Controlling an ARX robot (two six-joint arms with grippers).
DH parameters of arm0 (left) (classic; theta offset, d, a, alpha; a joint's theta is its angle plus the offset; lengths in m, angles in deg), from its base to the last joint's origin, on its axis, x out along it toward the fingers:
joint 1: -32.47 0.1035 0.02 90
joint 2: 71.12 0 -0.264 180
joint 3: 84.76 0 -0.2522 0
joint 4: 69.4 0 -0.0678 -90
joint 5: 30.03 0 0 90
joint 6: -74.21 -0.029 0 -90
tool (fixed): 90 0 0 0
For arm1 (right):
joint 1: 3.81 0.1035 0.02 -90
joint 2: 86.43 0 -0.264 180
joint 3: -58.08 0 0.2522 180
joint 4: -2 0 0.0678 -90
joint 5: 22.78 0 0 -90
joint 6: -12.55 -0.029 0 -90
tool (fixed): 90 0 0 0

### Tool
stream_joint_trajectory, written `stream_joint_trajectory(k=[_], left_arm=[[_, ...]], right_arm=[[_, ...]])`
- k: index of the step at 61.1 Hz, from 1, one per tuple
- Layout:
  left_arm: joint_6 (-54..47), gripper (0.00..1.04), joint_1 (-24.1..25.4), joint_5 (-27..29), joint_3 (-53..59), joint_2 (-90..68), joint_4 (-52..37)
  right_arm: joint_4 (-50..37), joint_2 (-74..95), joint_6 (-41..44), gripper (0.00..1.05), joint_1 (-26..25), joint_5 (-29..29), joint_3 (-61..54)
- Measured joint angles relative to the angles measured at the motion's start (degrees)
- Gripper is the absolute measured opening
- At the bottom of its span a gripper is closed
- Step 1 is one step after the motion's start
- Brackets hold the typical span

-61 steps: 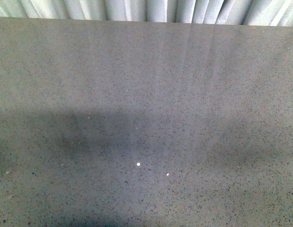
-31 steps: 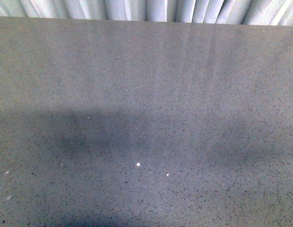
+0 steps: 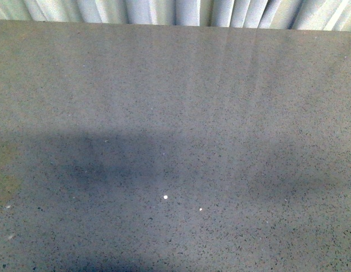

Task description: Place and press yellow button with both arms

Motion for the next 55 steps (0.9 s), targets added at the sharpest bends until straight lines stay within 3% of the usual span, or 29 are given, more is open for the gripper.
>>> stream_joint_trajectory(k=[52,55], left_arm=[[-1.42,0.96,-1.9,1.6,0.0,-6.56,-2.64],[-1.42,0.91,-1.9,1.66,0.0,-6.78,-2.8]], right_arm=[[0.0,0.0,0.0,0.96,0.0,0.0,0.0],[0.0,0.0,-0.02,0.96,0.0,0.0,0.0]])
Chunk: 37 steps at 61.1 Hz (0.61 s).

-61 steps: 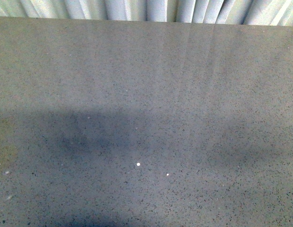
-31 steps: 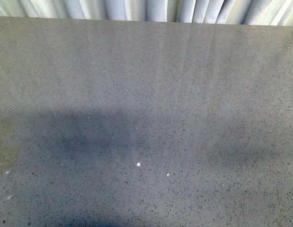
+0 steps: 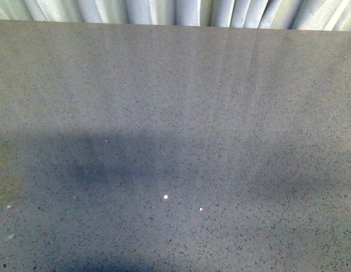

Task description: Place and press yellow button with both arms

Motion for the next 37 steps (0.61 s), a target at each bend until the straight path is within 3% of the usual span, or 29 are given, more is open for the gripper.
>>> stream_joint_trajectory(k=[22,37], left_arm=[[-0.02,0.36,0.04,0.11,0.55,-0.35,-0.04],[0.22,0.34,-0.96,0.11,1.42,0.87,0.31]], right_arm=[[0.0,0.0,0.02,0.96,0.0,0.0,0.0],[0.0,0.0,0.02,0.96,0.0,0.0,0.0]])
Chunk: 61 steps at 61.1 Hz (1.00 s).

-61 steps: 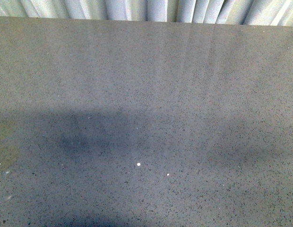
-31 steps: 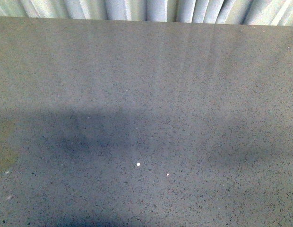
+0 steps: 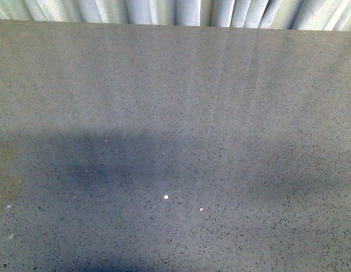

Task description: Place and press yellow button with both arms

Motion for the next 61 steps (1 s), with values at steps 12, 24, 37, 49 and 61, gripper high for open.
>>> stream_joint_trajectory(k=[12,24,37,49,61], left_arm=[[0.5,0.33,-1.42,0.87,0.24,5.46,1.66],[1.36,0.33,-3.87,2.73,-4.68,13.38,4.9],[0.5,0.33,-19.85,7.98,-6.49,17.51,4.09],[0.76,0.33,-38.77,13.11,-8.22,11.87,-1.31],[0.07,0.33,-50.66,16.9,-11.91,0.79,-6.82]], right_arm=[[0.0,0.0,0.0,0.96,0.0,0.0,0.0],[0.0,0.0,0.0,0.96,0.0,0.0,0.0],[0.0,0.0,0.0,0.96,0.0,0.02,0.0],[0.0,0.0,0.0,0.96,0.0,0.0,0.0],[0.0,0.0,0.0,0.96,0.0,0.0,0.0]])
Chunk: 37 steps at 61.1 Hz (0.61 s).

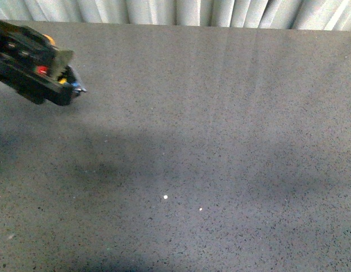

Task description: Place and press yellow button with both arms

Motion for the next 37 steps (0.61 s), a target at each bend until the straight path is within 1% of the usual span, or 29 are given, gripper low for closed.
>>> stream_joint_trajectory(k=[5,13,24,37], left_arm=[[-1.42,0.33,-4.0,1.36,-1.73,-4.46,-1.51],[-3.96,0.33,-7.85,2.62,-3.65,-10.64,-2.86],[-5.73,0.33,-9.99,3.54,-4.9,-15.69,-4.39],[-7.39,0.33,-10.84,4.81,-6.67,-20.2,-4.87]], right_arm=[[0.0,0.0,0.0,0.96,0.0,0.0,0.0],[0.0,0.0,0.0,0.96,0.0,0.0,0.0],[0.0,0.0,-0.02,0.96,0.0,0.0,0.0],[0.0,0.0,0.0,0.96,0.0,0.02,0.0]])
